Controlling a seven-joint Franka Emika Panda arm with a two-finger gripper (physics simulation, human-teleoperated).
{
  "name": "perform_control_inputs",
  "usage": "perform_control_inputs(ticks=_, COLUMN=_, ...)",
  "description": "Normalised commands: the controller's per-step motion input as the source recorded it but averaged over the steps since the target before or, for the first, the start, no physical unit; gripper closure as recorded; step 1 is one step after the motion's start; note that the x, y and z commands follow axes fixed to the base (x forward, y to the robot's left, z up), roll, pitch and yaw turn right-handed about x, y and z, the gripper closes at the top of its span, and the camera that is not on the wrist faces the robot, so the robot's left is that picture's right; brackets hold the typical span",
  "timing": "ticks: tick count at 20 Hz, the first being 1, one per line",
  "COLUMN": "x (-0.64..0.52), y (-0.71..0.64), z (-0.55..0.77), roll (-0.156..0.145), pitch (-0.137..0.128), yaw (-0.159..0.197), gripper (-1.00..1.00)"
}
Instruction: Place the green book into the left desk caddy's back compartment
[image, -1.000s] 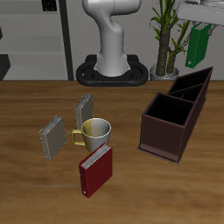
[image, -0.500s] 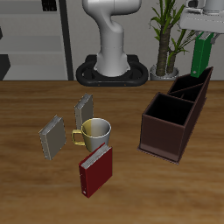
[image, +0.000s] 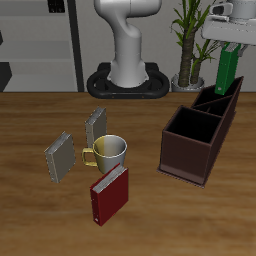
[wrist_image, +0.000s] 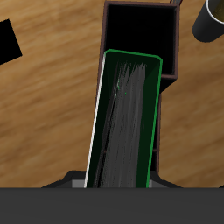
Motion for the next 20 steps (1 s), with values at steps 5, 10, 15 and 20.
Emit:
perform_control_inputs(ticks=5, x=0.09, y=-0.1, z=-0.09, roll=-0.013, pitch=-0.006, yaw=0.004, gripper=1.0)
perform_control_inputs(ticks=10, x=0.17, y=-0.1, z=-0.1, roll=-0.018, pitch=0.014, yaw=0.003, gripper=1.0)
perform_control_inputs(ticks=15, x=0.1, y=0.0, z=-0.17, roll=-0.007, pitch=0.024, yaw=-0.008, gripper=1.0)
perform_control_inputs(ticks=20, x=0.06, y=0.04, z=-0.22, roll=0.01, pitch=0.039, yaw=-0.018, gripper=1.0)
